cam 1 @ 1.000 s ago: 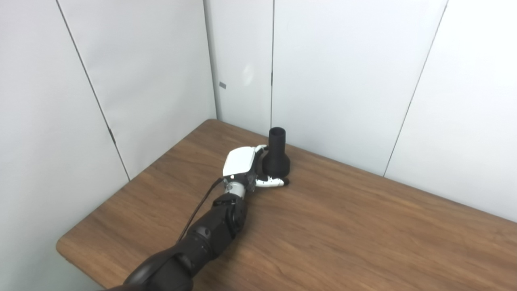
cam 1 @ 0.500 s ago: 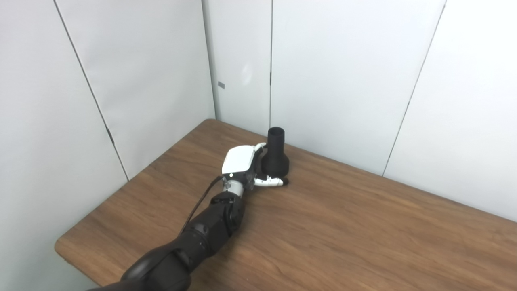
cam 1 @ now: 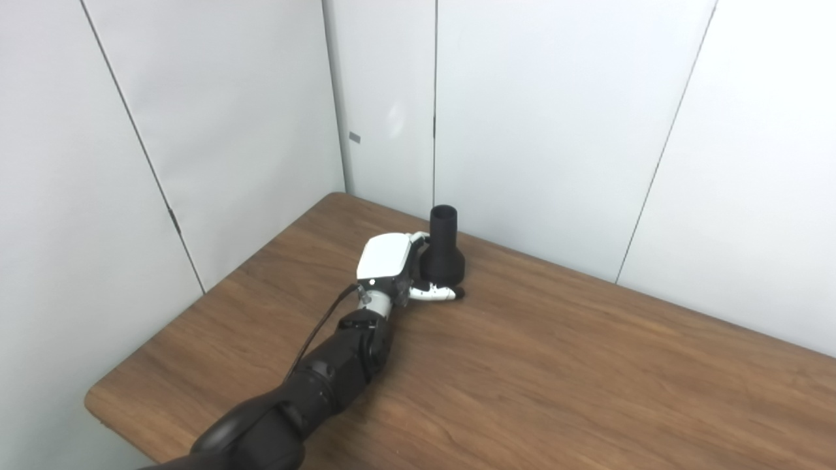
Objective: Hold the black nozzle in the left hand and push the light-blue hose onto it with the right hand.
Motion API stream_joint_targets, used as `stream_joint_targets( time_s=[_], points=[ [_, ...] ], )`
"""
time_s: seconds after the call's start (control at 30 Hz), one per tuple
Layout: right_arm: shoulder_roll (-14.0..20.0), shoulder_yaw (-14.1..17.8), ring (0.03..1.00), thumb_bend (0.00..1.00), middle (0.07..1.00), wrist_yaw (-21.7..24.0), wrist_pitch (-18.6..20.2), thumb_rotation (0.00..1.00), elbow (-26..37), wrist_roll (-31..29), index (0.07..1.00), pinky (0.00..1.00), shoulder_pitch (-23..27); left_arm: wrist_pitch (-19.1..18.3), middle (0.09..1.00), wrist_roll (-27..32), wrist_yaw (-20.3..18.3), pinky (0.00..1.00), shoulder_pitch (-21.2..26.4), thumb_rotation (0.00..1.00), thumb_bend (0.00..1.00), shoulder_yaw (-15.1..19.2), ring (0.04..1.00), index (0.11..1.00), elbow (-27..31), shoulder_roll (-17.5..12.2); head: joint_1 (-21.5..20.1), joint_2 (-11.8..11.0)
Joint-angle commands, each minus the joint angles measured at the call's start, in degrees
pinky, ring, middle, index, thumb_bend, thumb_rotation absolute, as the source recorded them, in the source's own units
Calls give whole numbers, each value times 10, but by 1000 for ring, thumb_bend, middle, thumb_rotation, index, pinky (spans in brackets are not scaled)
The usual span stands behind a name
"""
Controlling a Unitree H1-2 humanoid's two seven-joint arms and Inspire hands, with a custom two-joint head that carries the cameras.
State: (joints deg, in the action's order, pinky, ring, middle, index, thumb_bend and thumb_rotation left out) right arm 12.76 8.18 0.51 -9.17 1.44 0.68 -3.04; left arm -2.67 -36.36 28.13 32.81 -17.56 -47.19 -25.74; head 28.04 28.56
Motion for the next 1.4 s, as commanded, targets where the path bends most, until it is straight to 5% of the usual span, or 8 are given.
stream_joint_targets(
  time_s=[0.0,0.37,0.47,0.57,1.0,1.17,1.27,1.37],
  points=[
    [3,2,610,616,648,2,-9,700,11,-4,619,488,-2,8,795,0,-39,838,-17,333,1000,-16,755,788,-8,12,0,1],
    [3,0,601,619,643,2,-15,707,14,2,618,479,-3,3,765,21,-72,840,-24,272,1000,-6,737,794,17,19,-3,1],
    [3,1,597,615,641,2,-12,704,16,2,616,476,-4,2,759,29,-78,645,-23,256,1000,-4,696,786,17,22,-6,2],
    [1,1,591,624,638,2,-8,705,20,-1,615,467,-5,0,775,36,-87,596,-19,251,1000,-3,708,807,8,26,-7,2],
    [0,1,587,636,635,3,-1,704,26,0,610,468,-9,10,763,29,-84,623,-11,255,1000,-8,697,794,-4,29,-11,4],
    [1,0,588,627,640,5,0,700,29,-5,616,477,-10,6,770,33,-89,731,-7,263,1000,-7,721,800,-13,33,-12,5],
    [1,0,592,616,641,5,0,696,31,-6,618,478,-11,13,712,28,-87,753,-8,275,1000,-11,671,791,-12,32,-14,6],
    [2,-1,593,606,642,6,-2,687,30,-8,619,481,-12,14,622,29,-83,899,-8,259,1000,-11,695,777,-15,35,-14,7]
  ],
)
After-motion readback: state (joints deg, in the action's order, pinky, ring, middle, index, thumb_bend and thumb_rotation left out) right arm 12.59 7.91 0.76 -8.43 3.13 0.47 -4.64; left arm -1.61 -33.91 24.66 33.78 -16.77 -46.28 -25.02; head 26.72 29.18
